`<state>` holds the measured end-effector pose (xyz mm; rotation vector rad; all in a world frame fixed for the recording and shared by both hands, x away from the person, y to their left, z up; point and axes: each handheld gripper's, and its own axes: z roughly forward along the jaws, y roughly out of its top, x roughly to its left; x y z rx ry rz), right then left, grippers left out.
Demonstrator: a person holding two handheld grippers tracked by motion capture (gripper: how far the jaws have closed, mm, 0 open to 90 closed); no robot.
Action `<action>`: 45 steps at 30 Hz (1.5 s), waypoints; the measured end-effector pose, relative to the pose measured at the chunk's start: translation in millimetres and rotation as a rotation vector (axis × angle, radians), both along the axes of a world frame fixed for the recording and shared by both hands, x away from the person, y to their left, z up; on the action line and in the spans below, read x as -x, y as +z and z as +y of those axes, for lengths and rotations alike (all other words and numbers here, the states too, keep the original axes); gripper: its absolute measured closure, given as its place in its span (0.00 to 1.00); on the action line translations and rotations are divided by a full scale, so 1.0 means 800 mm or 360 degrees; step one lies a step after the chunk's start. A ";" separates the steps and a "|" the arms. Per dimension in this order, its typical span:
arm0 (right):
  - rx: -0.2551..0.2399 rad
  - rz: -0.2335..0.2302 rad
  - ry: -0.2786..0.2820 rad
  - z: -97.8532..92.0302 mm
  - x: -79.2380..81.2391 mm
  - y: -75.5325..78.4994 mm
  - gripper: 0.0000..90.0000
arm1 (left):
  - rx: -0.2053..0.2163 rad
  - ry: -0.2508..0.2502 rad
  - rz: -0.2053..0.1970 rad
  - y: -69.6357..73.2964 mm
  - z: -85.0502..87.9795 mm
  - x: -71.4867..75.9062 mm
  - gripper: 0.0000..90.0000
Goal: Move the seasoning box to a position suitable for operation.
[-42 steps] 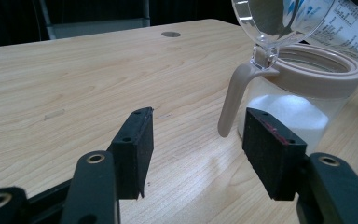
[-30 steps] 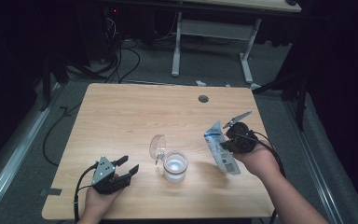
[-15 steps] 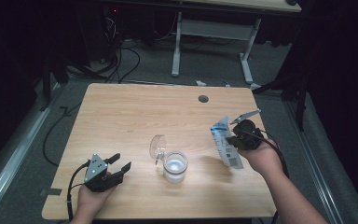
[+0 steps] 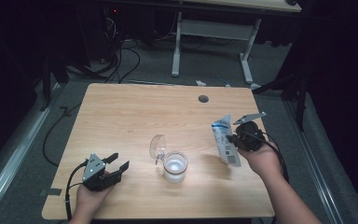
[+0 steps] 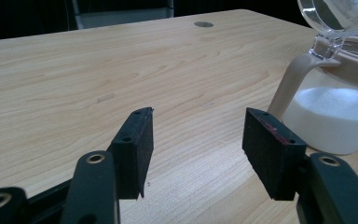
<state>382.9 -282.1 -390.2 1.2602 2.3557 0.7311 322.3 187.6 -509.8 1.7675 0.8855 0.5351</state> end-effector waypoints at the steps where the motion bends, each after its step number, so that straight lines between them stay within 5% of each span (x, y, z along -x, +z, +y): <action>1: -0.0025 -0.0008 -0.0003 -0.001 0.001 0.000 1.00 | 0.0003 -0.0001 -0.0003 0.000 0.000 0.000 0.48; 13: -0.0139 -0.0135 0.0018 0.000 0.020 -0.016 1.00 | -0.0007 0.0006 0.0003 -0.002 0.001 -0.001 0.48; 25: -0.0280 -0.0252 -0.0053 -0.012 0.038 -0.038 1.00 | -0.0003 0.0018 0.0012 -0.004 0.002 -0.001 0.49; 30: -0.0373 -0.0317 -0.0082 -0.021 0.045 -0.042 1.00 | -0.0034 0.0011 -0.0002 -0.004 0.000 -0.001 0.49; 39: -0.0417 -0.0425 -0.0066 -0.021 0.054 -0.054 1.00 | -0.0116 0.0000 -0.0032 -0.006 -0.006 -0.002 0.48; 41: -0.0484 -0.0450 -0.0072 -0.023 0.056 -0.056 1.00 | -0.0133 0.0001 -0.0039 -0.007 -0.007 -0.002 0.47; 45: -0.0481 -0.0515 -0.0084 -0.021 0.060 -0.067 1.00 | -0.0130 -0.0004 -0.0013 -0.007 -0.007 -0.003 0.47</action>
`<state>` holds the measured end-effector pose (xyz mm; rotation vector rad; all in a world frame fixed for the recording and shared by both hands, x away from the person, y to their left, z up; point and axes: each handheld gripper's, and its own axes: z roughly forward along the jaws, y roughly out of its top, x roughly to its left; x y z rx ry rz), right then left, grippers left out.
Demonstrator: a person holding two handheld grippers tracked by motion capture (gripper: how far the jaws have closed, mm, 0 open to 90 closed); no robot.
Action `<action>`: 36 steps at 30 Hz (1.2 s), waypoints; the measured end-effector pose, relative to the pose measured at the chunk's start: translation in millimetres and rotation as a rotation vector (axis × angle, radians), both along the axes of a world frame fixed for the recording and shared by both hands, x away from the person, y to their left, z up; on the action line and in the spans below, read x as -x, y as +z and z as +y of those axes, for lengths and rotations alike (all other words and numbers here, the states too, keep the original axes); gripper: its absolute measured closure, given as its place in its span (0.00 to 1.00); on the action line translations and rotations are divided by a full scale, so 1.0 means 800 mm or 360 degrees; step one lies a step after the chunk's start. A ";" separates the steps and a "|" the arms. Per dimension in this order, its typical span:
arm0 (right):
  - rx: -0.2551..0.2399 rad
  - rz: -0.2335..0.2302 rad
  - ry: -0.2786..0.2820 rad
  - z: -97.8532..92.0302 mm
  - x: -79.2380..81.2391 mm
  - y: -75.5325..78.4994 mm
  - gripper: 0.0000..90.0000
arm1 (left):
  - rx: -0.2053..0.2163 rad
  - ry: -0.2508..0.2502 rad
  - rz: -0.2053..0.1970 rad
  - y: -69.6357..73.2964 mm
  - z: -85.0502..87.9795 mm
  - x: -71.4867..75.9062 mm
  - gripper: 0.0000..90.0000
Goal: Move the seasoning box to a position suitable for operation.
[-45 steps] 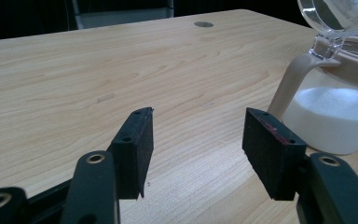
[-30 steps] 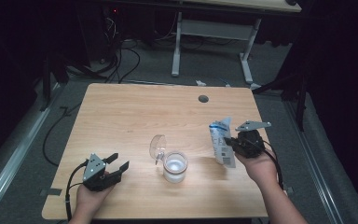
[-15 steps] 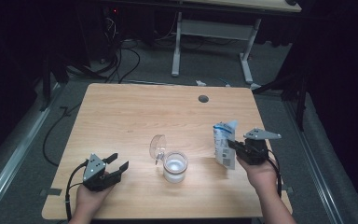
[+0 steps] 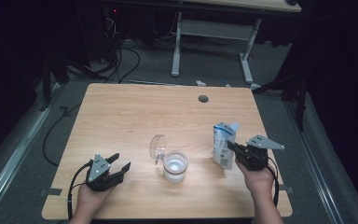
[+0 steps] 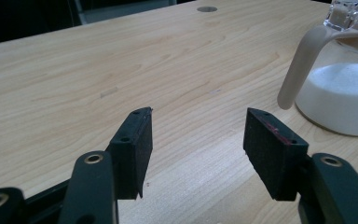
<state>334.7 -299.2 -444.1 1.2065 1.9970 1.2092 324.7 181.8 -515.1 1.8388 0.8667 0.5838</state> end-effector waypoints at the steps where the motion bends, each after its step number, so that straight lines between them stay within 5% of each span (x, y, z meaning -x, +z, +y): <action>1: -0.0010 -0.0009 -0.0004 0.001 0.001 -0.003 1.00 | 0.0007 0.0001 -0.0002 0.001 0.000 0.000 0.48; 13: -0.0118 -0.0143 -0.0010 0.006 0.003 -0.025 1.00 | 0.0072 0.0062 0.0024 0.001 0.016 0.000 0.48; 16: -0.0153 -0.0161 -0.0012 0.004 0.006 -0.023 1.00 | 0.0021 0.0076 -0.0003 0.002 0.016 0.003 0.48; 26: -0.0119 -0.0205 -0.0016 0.003 0.006 -0.024 1.00 | 0.0020 0.0087 -0.0047 0.003 0.023 0.015 0.48; 36: -0.0119 -0.0251 -0.0065 -0.009 -0.002 -0.024 1.00 | 0.0020 0.0112 -0.0026 0.002 0.035 0.022 0.48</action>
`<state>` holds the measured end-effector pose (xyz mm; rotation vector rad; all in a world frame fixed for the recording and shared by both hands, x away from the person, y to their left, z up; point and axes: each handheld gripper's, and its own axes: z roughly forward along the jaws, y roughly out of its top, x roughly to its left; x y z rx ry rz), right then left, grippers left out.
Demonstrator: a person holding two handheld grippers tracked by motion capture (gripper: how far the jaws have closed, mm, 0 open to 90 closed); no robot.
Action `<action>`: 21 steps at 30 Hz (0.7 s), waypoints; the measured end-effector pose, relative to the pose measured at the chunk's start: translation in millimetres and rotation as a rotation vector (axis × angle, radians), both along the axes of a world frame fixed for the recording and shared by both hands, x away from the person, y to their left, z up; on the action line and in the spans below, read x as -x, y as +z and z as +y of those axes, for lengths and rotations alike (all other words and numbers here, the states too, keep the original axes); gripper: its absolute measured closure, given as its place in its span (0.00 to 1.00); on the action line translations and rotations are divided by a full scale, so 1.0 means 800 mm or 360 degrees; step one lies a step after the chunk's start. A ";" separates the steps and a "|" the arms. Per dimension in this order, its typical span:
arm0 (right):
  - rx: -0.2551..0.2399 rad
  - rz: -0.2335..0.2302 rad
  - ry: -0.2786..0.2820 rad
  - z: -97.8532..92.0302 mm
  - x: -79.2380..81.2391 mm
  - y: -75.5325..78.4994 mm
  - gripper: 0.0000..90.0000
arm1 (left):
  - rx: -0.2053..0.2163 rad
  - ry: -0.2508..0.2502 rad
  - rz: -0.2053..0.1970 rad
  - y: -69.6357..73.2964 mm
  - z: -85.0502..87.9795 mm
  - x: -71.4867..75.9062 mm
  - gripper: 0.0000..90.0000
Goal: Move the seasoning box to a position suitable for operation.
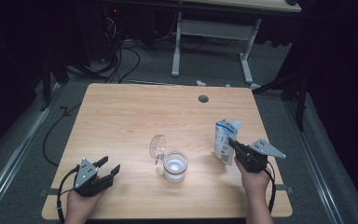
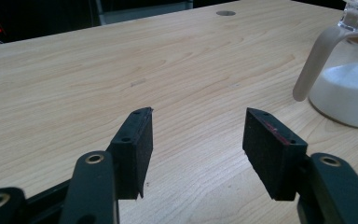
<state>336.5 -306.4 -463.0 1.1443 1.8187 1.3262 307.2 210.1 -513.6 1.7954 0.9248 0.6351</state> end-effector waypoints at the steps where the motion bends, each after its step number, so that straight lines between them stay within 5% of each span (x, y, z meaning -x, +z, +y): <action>1: 0.0002 -0.0004 -0.0005 -0.001 -0.001 -0.001 1.00 | 0.0002 0.0002 0.0002 0.000 0.001 0.001 0.48; 21: -0.0009 -0.0007 -0.0063 -0.017 -0.021 -0.016 1.00 | 0.0000 0.0003 0.0006 -0.002 0.001 0.006 0.48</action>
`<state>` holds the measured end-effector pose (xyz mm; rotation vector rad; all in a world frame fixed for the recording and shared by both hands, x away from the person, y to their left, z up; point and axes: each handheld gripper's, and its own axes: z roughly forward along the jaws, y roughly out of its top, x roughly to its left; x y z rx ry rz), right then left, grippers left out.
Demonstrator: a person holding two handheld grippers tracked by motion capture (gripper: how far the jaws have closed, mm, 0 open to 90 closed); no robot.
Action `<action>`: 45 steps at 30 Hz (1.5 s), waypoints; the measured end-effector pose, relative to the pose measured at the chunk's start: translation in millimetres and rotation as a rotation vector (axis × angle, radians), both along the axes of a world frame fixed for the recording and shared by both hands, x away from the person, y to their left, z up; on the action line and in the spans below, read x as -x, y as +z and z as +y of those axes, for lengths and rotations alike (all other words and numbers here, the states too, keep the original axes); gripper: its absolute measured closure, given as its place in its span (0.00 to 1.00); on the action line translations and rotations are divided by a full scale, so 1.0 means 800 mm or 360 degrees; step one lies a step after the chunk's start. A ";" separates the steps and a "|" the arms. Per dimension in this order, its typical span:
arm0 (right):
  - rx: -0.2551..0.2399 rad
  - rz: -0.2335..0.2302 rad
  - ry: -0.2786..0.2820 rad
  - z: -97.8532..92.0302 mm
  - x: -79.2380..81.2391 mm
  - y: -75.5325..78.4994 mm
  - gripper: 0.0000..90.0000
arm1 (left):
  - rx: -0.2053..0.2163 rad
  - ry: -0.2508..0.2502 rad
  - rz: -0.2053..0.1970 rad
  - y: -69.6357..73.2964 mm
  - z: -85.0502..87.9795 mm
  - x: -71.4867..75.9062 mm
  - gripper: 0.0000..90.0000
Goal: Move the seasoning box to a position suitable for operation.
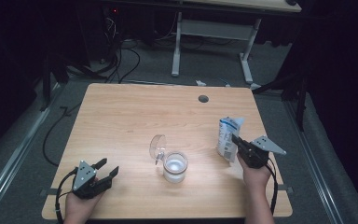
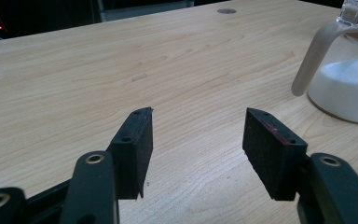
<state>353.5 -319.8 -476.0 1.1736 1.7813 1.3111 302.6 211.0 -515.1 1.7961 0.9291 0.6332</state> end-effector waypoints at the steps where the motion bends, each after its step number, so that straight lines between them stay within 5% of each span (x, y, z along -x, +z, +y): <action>1: 0.0000 -0.0006 -0.0004 0.000 0.000 -0.001 1.00 | 0.0001 -0.0005 0.0001 0.000 0.000 0.000 0.48; 31: 0.0048 -0.0001 -0.0041 -0.004 0.021 -0.008 0.94 | 0.0037 -0.0022 0.0003 0.001 -0.001 -0.004 0.48; 45: 0.0009 0.0040 -0.0070 -0.002 0.017 -0.009 0.72 | 0.0001 -0.0044 0.0027 0.001 -0.005 -0.005 0.48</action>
